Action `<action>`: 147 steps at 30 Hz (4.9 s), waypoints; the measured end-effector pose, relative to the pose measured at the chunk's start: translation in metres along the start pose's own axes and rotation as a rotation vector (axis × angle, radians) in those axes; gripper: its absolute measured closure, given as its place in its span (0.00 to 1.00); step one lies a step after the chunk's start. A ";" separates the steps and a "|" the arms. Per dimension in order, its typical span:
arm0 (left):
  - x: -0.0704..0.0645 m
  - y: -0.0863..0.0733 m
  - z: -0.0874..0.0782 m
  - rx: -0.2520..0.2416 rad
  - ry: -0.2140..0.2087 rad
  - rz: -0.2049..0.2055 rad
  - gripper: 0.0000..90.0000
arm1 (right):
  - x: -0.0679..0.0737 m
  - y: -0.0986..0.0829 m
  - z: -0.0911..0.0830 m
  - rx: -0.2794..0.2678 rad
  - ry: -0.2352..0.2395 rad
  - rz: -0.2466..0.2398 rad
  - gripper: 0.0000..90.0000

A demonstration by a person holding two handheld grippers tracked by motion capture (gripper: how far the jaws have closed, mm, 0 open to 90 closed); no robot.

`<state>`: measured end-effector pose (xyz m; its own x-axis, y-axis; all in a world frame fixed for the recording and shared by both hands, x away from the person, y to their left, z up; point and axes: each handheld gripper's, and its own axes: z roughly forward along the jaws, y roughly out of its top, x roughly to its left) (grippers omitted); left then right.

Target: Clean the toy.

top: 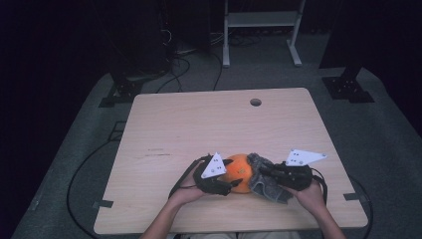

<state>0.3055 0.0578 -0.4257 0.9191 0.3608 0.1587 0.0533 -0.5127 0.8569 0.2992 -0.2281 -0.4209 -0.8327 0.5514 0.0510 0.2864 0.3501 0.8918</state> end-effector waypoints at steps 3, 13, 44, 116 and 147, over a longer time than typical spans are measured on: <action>-0.005 -0.002 0.003 0.021 -0.062 0.019 0.35 | 0.005 0.005 -0.005 -0.038 0.003 0.004 0.90; 0.014 -0.005 0.000 0.035 -0.107 -0.204 0.11 | 0.020 0.002 0.003 0.035 0.083 -0.055 0.89; -0.002 -0.007 0.001 0.086 -0.139 -0.014 0.23 | 0.007 0.000 -0.003 0.034 0.178 -0.060 0.90; -0.007 -0.011 -0.002 0.166 -0.136 -0.026 0.23 | 0.031 0.038 0.025 0.126 0.243 -0.135 0.90; -0.006 -0.001 -0.012 0.132 -0.155 -0.007 0.16 | -0.011 -0.021 -0.032 0.099 0.106 -0.002 0.90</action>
<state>0.2956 0.0660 -0.4219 0.9670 0.2461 0.0668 0.1016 -0.6121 0.7842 0.2868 -0.2654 -0.4255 -0.8770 0.4697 0.1014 0.3262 0.4270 0.8434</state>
